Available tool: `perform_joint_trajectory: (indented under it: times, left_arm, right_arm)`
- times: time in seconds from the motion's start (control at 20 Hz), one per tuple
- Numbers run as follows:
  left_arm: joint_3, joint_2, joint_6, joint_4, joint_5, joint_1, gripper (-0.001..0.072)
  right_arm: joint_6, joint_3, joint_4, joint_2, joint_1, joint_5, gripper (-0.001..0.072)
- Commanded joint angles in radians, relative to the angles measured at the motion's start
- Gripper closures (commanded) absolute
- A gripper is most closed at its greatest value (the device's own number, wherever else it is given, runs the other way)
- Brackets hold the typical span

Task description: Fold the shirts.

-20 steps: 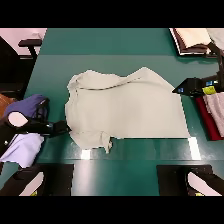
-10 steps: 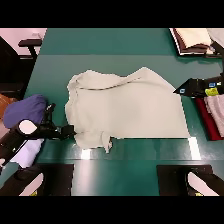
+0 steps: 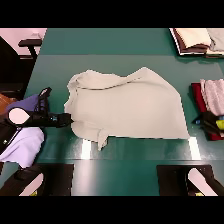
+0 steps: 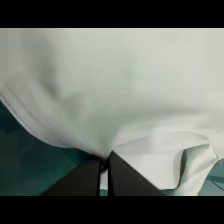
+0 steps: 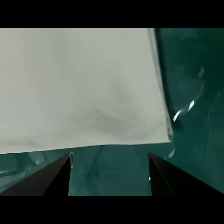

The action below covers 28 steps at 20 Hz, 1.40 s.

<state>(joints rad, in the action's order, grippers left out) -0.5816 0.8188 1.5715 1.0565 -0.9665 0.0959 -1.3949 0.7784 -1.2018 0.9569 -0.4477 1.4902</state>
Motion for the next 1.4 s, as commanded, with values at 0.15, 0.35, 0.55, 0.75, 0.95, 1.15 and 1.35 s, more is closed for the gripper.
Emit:
perform_joint_trajectory:
  times: [0.15,0.35,0.55,0.75,0.95,1.15,1.35]
  left_arm:
    - [-0.031,0.000,-0.001,0.014,-0.013,0.000,0.0680]
    - [-0.031,0.000,-0.001,0.013,-0.011,0.000,0.0680]
    - [-0.031,0.000,0.000,0.013,-0.014,0.000,0.0680]
    - [-0.031,0.000,-0.002,0.013,-0.035,0.000,0.0680]
    - [-0.031,0.000,-0.036,0.014,-0.081,0.000,0.0679]
    - [-0.031,0.000,-0.035,0.013,-0.062,0.000,0.0680]
    - [-0.031,0.000,-0.035,0.013,-0.051,0.000,0.0680]
  right_arm:
    - [0.001,-0.197,0.118,0.129,-0.184,-0.096,0.0273]
    - [0.001,-0.182,0.171,0.213,-0.097,-0.173,0.0281]
    - [0.000,-0.120,0.154,0.260,0.063,-0.192,0.0460]
    - [0.000,-0.059,0.148,0.262,0.158,-0.192,0.0493]
    - [0.000,-0.042,0.038,0.185,0.101,-0.153,0.0418]
    - [0.000,-0.124,-0.005,0.081,-0.095,-0.117,0.0229]
    - [0.001,-0.240,0.010,0.084,-0.189,-0.128,0.0233]
